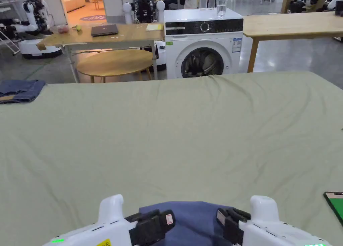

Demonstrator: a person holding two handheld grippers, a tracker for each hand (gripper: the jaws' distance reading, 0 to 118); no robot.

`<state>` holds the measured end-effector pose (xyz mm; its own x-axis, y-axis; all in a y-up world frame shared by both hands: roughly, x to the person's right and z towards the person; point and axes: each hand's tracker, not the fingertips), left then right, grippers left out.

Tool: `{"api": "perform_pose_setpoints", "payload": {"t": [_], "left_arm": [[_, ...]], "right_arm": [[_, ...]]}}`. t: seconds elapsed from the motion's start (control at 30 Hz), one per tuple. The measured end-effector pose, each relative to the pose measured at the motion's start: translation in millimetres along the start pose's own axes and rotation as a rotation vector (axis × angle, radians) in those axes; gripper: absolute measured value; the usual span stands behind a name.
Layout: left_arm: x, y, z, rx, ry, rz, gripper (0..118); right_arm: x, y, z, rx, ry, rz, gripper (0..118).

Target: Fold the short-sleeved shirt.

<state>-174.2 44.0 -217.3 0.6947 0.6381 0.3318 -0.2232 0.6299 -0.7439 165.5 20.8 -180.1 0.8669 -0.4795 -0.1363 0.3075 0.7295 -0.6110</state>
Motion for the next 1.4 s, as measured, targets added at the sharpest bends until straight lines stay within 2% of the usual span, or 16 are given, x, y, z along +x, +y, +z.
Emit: {"api": "perform_pose_setpoints", "payload": {"t": [0.07,0.1,0.13,0.17,0.23,0.37,0.43,0.5,0.53,0.6,0.63,0.73,0.83,1.1,1.27,1.4], "left_arm": [[-33,1,18,0.034,0.049,0.075,71],[-48,0,22,0.043,0.045,0.121,97],[-64,-2,26,0.039,0.017,0.19,113],[-79,-5,25,0.028,-0.001,0.254,114],[-107,-16,14,0.008,-0.033,0.351,114],[-132,-43,-33,-0.089,-0.13,0.5,114],[-130,-49,-52,-0.062,-0.278,0.526,114],[-122,-48,-73,-0.088,-0.349,0.573,112],[-118,-49,-83,-0.108,-0.347,0.591,95],[-110,-51,-100,-0.166,-0.172,0.53,31],[-102,-50,-101,-0.181,-0.138,0.487,24],[-110,-40,-80,-0.119,-0.201,0.524,24],[-124,-21,-47,-0.091,-0.15,0.413,24],[-228,53,105,0.051,0.058,0.35,24],[-308,102,202,0.122,0.182,0.369,24],[-360,116,245,0.176,0.187,0.458,24]], "right_arm": [[16,-7,-17,-0.023,0.053,-0.1,0],[22,-10,-24,-0.04,0.039,-0.12,0],[28,-14,-31,-0.061,0.006,-0.118,0],[34,-17,-36,-0.09,-0.031,-0.103,0],[41,-23,-44,-0.128,-0.132,-0.076,0],[46,-22,-45,-0.107,-0.089,-0.102,0],[42,-20,-48,-0.112,-0.104,-0.056,0],[39,-19,-49,-0.115,-0.111,-0.024,0],[37,-18,-48,-0.115,-0.114,-0.016,0],[34,-18,-48,-0.113,-0.128,0.001,0],[32,-17,-47,-0.11,-0.142,0.017,0],[24,-14,-38,-0.1,-0.141,0.029,0],[7,-10,-35,-0.091,-0.128,0.047,0],[-61,-13,-59,-0.103,-0.093,0.121,0],[-96,-22,-82,-0.121,-0.054,0.151,0],[-114,-29,-96,-0.143,-0.042,0.172,0]]}}
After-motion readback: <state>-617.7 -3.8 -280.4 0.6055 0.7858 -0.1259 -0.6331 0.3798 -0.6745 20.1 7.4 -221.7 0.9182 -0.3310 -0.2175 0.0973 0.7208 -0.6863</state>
